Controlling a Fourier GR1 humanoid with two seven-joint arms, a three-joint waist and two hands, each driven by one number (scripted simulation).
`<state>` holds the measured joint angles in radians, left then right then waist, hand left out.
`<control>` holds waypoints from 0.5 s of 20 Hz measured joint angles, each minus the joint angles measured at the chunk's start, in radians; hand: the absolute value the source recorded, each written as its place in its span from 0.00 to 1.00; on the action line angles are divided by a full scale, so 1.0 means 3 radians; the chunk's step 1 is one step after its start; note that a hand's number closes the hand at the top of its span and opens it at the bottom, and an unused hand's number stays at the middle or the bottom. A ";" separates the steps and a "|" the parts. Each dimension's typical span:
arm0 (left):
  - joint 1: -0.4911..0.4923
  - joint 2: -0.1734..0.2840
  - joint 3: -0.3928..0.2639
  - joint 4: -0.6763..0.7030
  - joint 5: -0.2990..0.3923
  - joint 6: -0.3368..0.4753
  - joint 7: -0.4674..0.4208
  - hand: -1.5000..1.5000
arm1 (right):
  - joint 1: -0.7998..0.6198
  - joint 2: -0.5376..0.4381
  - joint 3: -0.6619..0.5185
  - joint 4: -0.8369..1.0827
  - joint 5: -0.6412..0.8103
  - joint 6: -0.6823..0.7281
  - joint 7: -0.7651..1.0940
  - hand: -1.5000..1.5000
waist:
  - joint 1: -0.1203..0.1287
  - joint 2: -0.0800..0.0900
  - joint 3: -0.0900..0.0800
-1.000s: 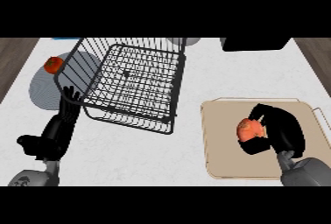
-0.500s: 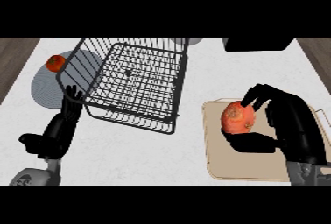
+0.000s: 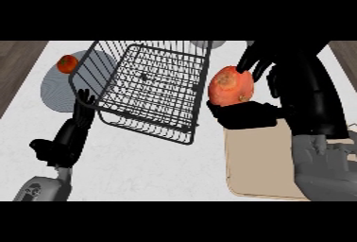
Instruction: Pick the squash from the tray and place it in the tiered basket
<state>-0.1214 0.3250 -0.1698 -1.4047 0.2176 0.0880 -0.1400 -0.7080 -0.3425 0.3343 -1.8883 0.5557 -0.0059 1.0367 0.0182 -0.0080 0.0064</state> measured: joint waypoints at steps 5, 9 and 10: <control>-0.0039 -0.0017 0.0006 0.0045 -0.0017 -0.0054 -0.0018 0.50 | -0.0634 0.0403 -0.0042 0.0640 0.0092 0.0013 0.0052 1.00 | 0.0030 0.0013 0.0000; -0.0049 -0.0080 0.0004 0.0065 -0.0070 0.0000 -0.0053 0.50 | -0.1072 0.0631 -0.0179 0.1256 0.0091 0.0008 0.0004 1.00 | 0.0054 0.0024 0.0003; -0.0060 -0.0079 0.0009 0.0087 -0.0067 -0.0021 -0.0065 0.50 | -0.1174 0.0690 -0.0201 0.1408 0.0085 0.0011 -0.0012 1.00 | 0.0056 0.0028 0.0003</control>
<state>-0.1393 0.3012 -0.1670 -1.3785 0.1974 0.0816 -0.1594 -1.0604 -0.1356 0.2741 -1.4659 0.5811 -0.0028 1.0333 0.0350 0.0002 0.0074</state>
